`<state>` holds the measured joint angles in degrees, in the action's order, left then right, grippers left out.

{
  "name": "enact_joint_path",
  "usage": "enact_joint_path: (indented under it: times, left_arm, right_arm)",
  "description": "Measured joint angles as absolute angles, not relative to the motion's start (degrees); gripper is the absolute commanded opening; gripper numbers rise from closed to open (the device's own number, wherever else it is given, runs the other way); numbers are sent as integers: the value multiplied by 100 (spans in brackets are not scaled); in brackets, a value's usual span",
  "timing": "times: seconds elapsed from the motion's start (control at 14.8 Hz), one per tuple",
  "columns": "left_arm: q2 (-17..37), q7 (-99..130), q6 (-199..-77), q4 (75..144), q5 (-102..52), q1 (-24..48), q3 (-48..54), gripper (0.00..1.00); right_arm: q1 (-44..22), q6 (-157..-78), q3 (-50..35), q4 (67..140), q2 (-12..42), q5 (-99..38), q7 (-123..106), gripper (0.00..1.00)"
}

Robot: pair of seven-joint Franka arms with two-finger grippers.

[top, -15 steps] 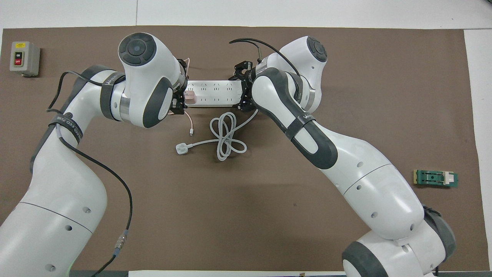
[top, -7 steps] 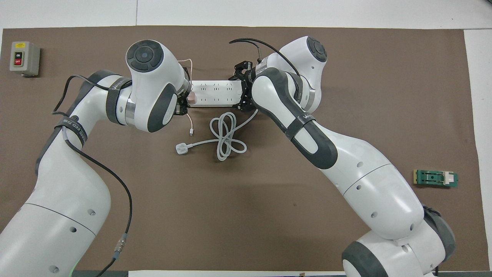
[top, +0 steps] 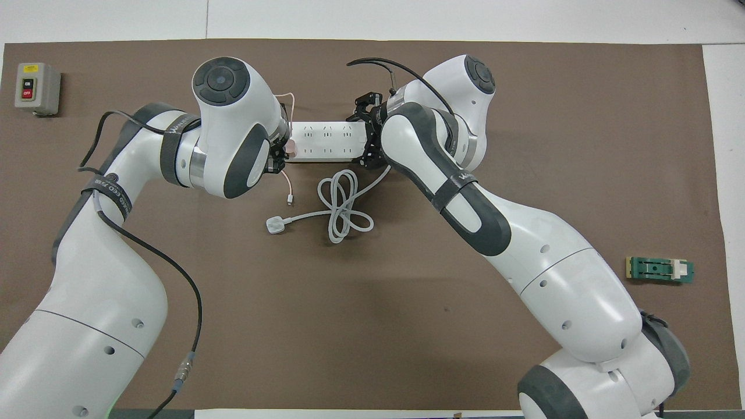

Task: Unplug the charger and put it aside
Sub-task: 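Pull the pink charger out of the strip with the left gripper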

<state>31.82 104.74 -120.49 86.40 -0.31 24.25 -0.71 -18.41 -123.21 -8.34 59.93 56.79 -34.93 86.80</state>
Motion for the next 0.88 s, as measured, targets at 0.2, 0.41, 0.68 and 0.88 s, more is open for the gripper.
enact_joint_path:
  times: [0.2, 0.41, 0.68, 0.88]
  left_arm:
    - [2708, 10072, -11256, 8514, 76, 2167, -192, 0]
    - [2115, 9253, -10545, 8515, 77, 1639, -211, 0]
    - [1624, 7877, -9912, 8525, 77, 937, -226, 0]
    - [1506, 6250, -9746, 8583, 76, 237, -235, 0]
  right_arm:
    - [-1840, -12322, -833, 5994, 5678, -3492, 8680, 33]
    - [-1840, -12322, -833, 5994, 5678, -3492, 8680, 33]
    - [-1840, -12323, -833, 5995, 5678, -3492, 8680, 35]
    - [-1840, -12326, -833, 5995, 5678, -3492, 8680, 100]
